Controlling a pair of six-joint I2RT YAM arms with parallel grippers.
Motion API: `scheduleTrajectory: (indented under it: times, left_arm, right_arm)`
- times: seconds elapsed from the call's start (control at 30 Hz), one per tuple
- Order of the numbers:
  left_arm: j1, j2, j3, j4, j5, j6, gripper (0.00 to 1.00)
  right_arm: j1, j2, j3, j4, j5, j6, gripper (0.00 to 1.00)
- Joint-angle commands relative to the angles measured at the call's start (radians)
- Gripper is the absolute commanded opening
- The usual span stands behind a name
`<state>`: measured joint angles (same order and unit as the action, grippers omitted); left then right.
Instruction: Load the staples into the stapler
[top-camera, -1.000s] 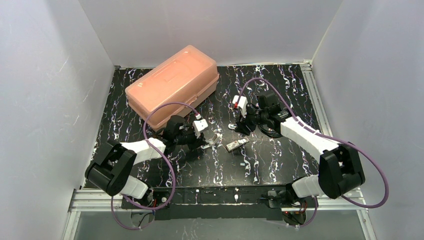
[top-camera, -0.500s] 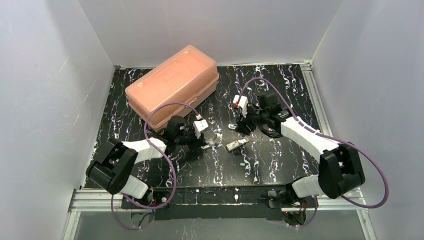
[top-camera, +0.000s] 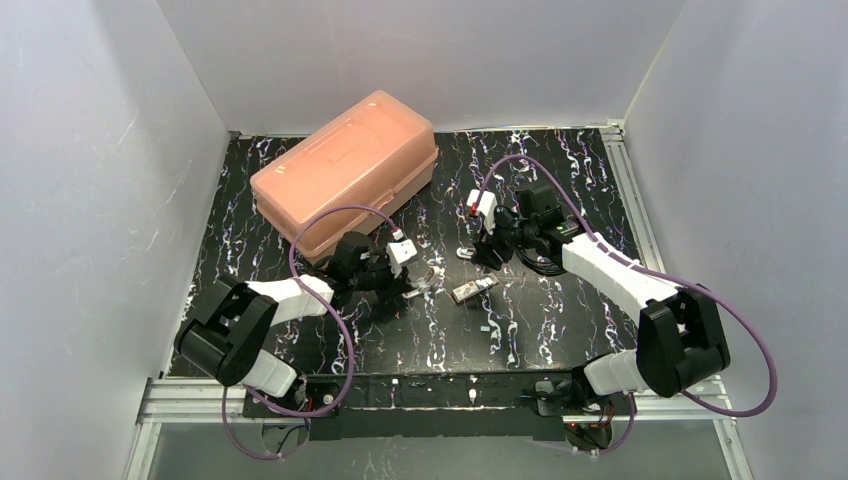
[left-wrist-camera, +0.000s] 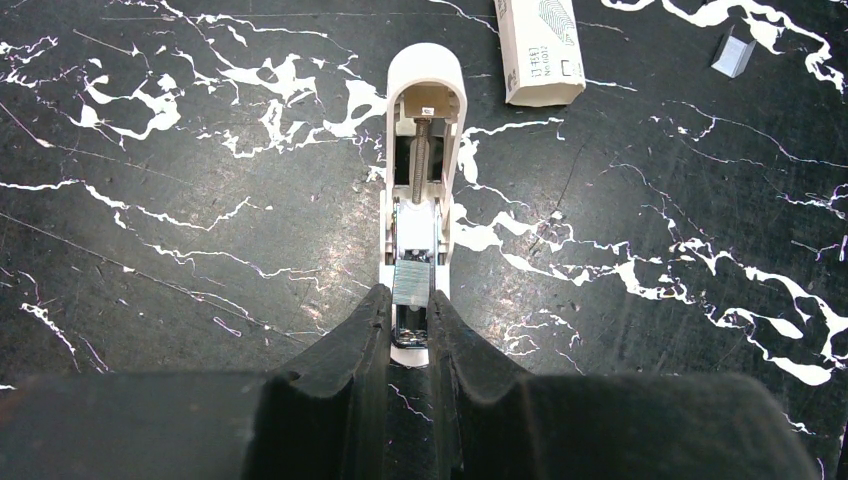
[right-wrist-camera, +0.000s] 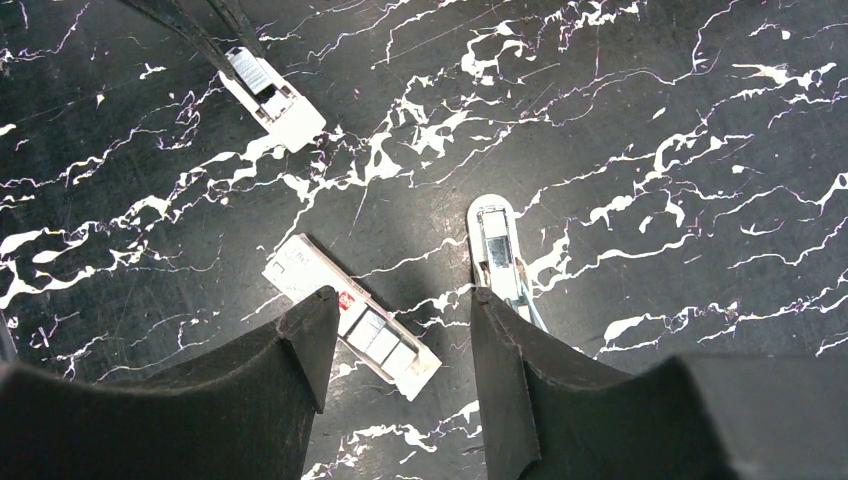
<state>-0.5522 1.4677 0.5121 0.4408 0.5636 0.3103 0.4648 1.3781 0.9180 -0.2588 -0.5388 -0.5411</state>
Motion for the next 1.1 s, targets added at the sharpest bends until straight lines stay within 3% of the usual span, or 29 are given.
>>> scheduleTrajectory:
  times: [0.0, 1.07]
  left_arm:
    - [-0.003, 0.000, 0.005, 0.004, 0.001, -0.005, 0.00]
    - [-0.009, 0.014, 0.006, -0.003, -0.018, -0.033, 0.00]
  right_arm:
    - [-0.008, -0.021, -0.016, 0.024, -0.024, 0.005, 0.58]
    - [-0.008, -0.005, -0.012, 0.022, -0.035, 0.006, 0.59]
